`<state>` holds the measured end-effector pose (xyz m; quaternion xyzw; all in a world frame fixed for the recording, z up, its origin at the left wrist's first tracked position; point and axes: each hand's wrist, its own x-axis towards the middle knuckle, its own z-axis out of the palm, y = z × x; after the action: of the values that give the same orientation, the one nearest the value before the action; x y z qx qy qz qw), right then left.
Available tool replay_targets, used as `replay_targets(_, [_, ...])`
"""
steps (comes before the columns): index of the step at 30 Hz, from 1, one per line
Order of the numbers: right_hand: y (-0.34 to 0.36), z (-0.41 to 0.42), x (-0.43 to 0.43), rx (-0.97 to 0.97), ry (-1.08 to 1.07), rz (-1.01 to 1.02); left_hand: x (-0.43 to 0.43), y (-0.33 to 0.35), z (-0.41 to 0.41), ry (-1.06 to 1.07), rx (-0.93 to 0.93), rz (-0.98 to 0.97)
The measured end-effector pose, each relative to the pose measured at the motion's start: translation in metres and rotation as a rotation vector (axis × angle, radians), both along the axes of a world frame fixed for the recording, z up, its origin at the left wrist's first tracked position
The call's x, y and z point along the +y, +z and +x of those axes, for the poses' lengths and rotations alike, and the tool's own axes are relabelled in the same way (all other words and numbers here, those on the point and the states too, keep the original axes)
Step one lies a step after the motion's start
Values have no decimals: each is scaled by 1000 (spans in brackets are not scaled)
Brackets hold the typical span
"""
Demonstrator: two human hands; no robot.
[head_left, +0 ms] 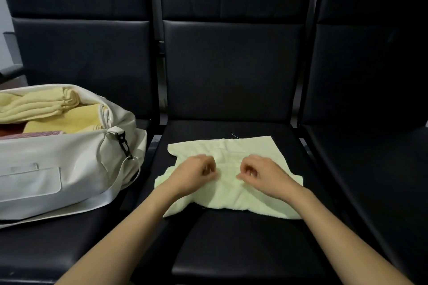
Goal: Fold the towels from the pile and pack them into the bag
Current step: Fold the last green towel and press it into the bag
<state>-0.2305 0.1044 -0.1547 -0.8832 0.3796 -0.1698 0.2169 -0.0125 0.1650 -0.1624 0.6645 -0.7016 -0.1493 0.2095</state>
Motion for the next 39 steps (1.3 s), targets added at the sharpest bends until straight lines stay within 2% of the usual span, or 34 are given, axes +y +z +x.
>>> replay_targets(2, [1, -3, 5, 235, 107, 173, 4, 0, 2, -88, -46, 231])
replay_targets(4, [-5, -5, 4, 388, 121, 169, 4, -1, 5, -89, -162, 324])
replay_targets(5, [-8, -6, 2, 379, 113, 168, 4, -1, 7, -89, -163, 305])
replay_targets(7, [-7, -9, -2, 317, 131, 180, 4, 3, 10, -99, -46, 254])
replay_targets(11, [2, -14, -2, 52, 91, 288, 9, 24, 24, -111, 380, 234])
replay_targets(13, [1, -12, -3, -21, -3, 256, 12, 29, 28, -172, 408, 377])
replay_targets(15, [-3, -10, -6, 101, -45, 151, 10, 20, 24, -167, 290, 458])
replay_targets(17, [-12, -7, -7, 272, -25, 90, 6, 8, 17, -84, 102, 337])
replay_targets(18, [-13, -6, -7, 297, -23, 66, 4, 2, 14, -59, 37, 267])
replay_targets(20, [-11, -6, -7, 197, -12, -37, 3, -5, 13, -62, 39, 245])
replay_targets(22, [-3, -7, -5, 44, 58, -126, 2, -6, 15, -97, 46, 316])
replay_targets(24, [6, -9, -2, 9, 152, -63, 2, -3, 15, -134, -44, 279])
replay_targets(27, [7, -10, 2, 182, 232, 219, 3, 5, 11, -28, 125, 3])
replay_targets(29, [2, -8, 2, 265, 192, 329, 5, 12, 9, 73, 301, -84])
replay_targets(30, [-1, -8, 2, 264, 146, 354, 7, 13, 9, 68, 369, -68])
replay_targets(32, [-5, -11, 0, 212, 68, 331, 9, 12, 11, -17, 380, 45])
replay_targets(37, [-3, -17, -2, 222, 97, 433, 13, 17, 17, -125, 40, 437])
replay_targets(39, [-2, -18, -3, 179, 136, 347, 14, 20, 20, -126, -16, 572])
